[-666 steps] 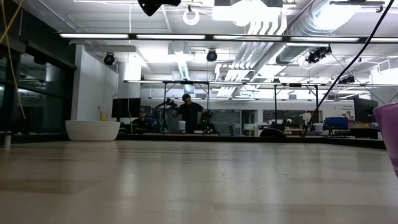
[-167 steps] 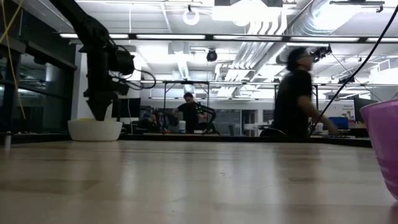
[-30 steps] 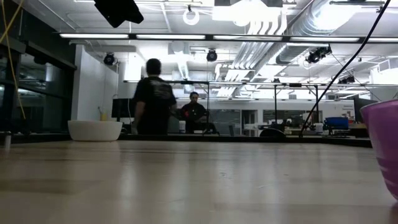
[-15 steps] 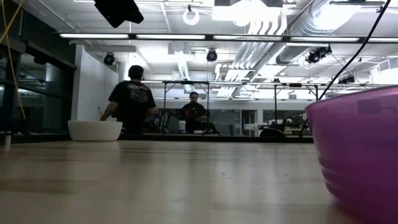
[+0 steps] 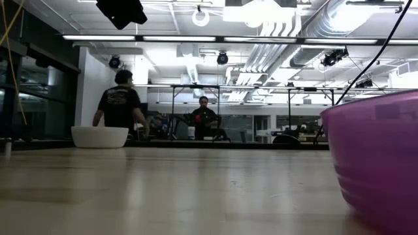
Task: Nest bowls inside each other
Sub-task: Stack the red bowl on the yellow bowl
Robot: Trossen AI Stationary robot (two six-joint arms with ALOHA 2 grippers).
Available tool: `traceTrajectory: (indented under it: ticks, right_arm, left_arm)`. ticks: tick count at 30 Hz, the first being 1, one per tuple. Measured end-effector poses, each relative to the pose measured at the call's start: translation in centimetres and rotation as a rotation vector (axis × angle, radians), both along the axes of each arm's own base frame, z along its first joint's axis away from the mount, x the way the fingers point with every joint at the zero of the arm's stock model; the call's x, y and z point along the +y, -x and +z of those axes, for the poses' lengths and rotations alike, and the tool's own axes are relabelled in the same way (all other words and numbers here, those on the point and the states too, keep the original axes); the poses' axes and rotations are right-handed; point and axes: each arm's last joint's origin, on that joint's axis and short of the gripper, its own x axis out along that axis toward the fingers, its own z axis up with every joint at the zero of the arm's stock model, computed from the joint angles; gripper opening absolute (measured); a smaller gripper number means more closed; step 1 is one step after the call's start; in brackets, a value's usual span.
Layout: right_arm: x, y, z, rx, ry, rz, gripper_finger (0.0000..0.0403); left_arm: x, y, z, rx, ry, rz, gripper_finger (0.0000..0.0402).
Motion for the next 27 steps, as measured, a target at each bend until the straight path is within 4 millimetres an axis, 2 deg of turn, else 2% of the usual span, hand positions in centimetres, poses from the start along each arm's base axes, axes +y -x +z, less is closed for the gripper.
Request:
traceTrajectory:
  ticks: [5, 11, 19, 27]
  right_arm:
    - [-2.0, 0.7, 3.1, -0.025, -0.036, -0.122, 0.0003]
    - [-5.1, 0.8, 5.3, 0.012, -0.062, -0.218, 0.0003]
    - [-9.4, -1.7, 6.7, -0.002, -0.178, -0.234, 0.0003]
    - [-13.3, -4.7, 8.6, -0.143, -0.282, -0.269, 0.0003]
  left_arm:
    - [-0.1, 0.1, -0.1, 0.006, -0.037, -0.032, 0.0086]
    - [-0.2, 0.1, -0.1, 0.000, -0.086, -0.110, 0.0086]
    - [-0.4, -0.2, 0.4, -0.072, -0.170, -0.220, 0.0086]
    - [-0.5, -0.4, 1.3, -0.089, -0.188, -0.256, 0.0086]
